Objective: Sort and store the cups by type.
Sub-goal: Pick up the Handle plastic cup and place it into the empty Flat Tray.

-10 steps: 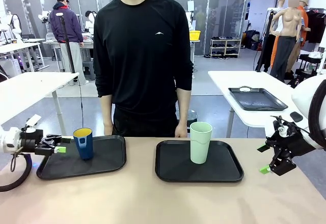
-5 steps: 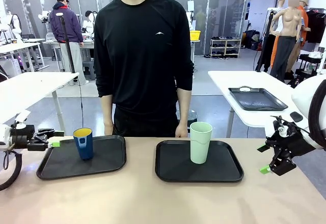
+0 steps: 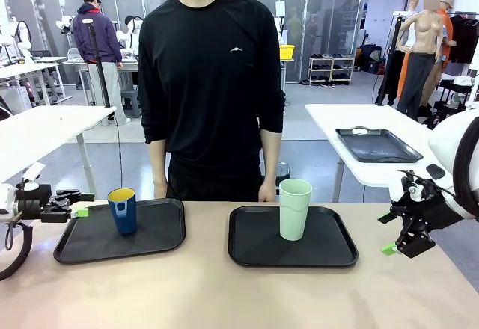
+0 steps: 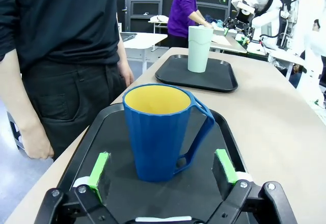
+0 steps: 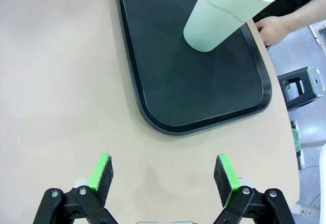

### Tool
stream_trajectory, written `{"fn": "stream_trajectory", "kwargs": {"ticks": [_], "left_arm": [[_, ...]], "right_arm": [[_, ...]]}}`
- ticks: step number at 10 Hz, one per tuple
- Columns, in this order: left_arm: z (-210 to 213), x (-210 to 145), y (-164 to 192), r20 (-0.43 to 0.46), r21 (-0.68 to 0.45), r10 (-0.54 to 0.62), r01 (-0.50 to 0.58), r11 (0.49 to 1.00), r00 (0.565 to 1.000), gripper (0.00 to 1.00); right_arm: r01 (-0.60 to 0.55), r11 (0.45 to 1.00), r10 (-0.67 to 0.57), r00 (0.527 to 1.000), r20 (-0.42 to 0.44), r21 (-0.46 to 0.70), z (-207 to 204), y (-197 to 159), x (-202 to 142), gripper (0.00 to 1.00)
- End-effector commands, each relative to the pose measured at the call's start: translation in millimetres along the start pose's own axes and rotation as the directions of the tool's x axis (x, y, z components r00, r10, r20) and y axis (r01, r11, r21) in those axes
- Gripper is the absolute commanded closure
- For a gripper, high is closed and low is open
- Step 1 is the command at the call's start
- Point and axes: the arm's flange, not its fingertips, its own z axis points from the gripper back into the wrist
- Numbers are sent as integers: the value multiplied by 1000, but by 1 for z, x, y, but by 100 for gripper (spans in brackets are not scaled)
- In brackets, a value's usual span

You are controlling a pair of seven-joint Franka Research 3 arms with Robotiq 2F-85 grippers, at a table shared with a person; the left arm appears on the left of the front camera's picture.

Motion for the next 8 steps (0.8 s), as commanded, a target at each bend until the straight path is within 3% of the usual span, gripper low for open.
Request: {"fn": "stream_trajectory", "kwargs": {"ticks": [1,8], "left_arm": [[0,1,0,-5,-2,1,-1,1000,1000,0],[0,1,0,-5,-2,1,-1,1000,1000,0]], "right_arm": [[-3,1000,3,1000,-3,5,0,-1,1,0],[-3,1000,3,1000,-3,5,0,-1,1,0]]}}
